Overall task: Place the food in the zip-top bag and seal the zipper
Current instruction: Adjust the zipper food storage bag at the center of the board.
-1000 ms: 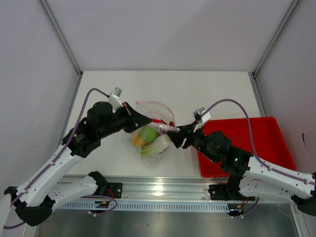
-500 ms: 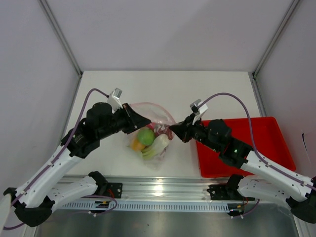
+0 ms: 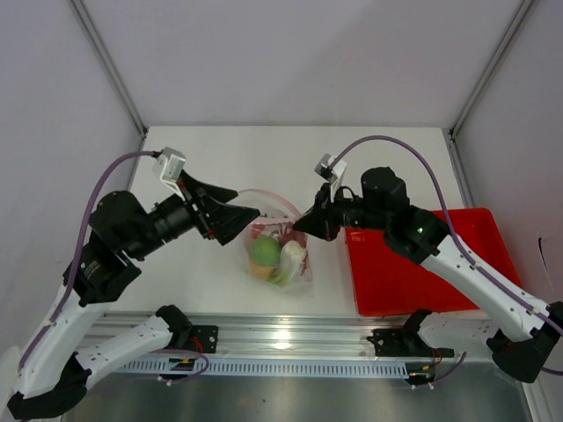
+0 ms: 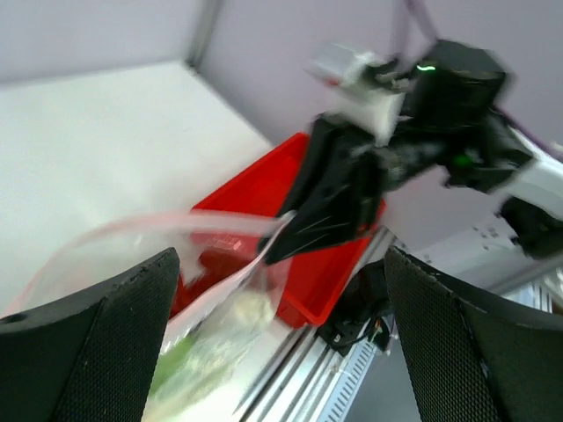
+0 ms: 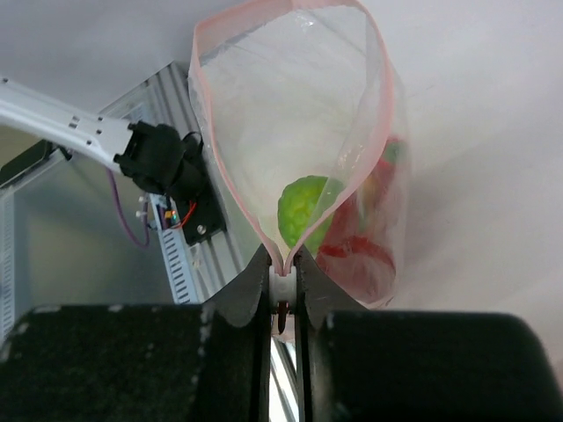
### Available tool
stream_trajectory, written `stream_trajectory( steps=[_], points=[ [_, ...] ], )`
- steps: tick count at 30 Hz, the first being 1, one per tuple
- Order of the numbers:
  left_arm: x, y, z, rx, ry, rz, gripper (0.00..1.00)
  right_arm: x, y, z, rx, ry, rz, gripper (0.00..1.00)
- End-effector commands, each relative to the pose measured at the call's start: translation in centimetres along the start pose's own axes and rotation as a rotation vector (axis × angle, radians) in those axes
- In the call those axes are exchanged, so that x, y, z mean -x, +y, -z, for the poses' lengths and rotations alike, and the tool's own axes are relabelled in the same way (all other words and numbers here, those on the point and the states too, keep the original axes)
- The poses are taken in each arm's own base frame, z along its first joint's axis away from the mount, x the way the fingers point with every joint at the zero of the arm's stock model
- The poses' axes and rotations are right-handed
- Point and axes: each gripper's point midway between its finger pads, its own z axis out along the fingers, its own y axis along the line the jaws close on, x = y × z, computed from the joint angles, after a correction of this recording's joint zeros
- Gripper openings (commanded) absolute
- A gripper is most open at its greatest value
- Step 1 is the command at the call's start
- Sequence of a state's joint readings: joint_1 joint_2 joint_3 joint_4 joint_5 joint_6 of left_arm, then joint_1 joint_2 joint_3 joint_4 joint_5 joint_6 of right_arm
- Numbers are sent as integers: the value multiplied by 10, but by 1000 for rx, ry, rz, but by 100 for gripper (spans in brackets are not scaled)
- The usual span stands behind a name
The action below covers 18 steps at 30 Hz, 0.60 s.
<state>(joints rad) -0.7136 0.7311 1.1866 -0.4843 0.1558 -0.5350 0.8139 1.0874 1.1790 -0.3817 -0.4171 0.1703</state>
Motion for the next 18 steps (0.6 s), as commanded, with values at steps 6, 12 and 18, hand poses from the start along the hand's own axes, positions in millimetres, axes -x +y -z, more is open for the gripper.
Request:
stream_trajectory(
  steps=[6, 12, 18],
  points=[
    [-11, -70, 0, -489, 215, -439, 100, 12, 37, 7, 255, 62, 47, 0],
    [-22, -60, -15, -499, 284, -505, 99, 3, 44, 8, 308, 96, 37, 0],
    [-59, -45, -37, -529, 408, -429, 99, 5, 53, 14, 330, 88, 42, 0]
  ],
)
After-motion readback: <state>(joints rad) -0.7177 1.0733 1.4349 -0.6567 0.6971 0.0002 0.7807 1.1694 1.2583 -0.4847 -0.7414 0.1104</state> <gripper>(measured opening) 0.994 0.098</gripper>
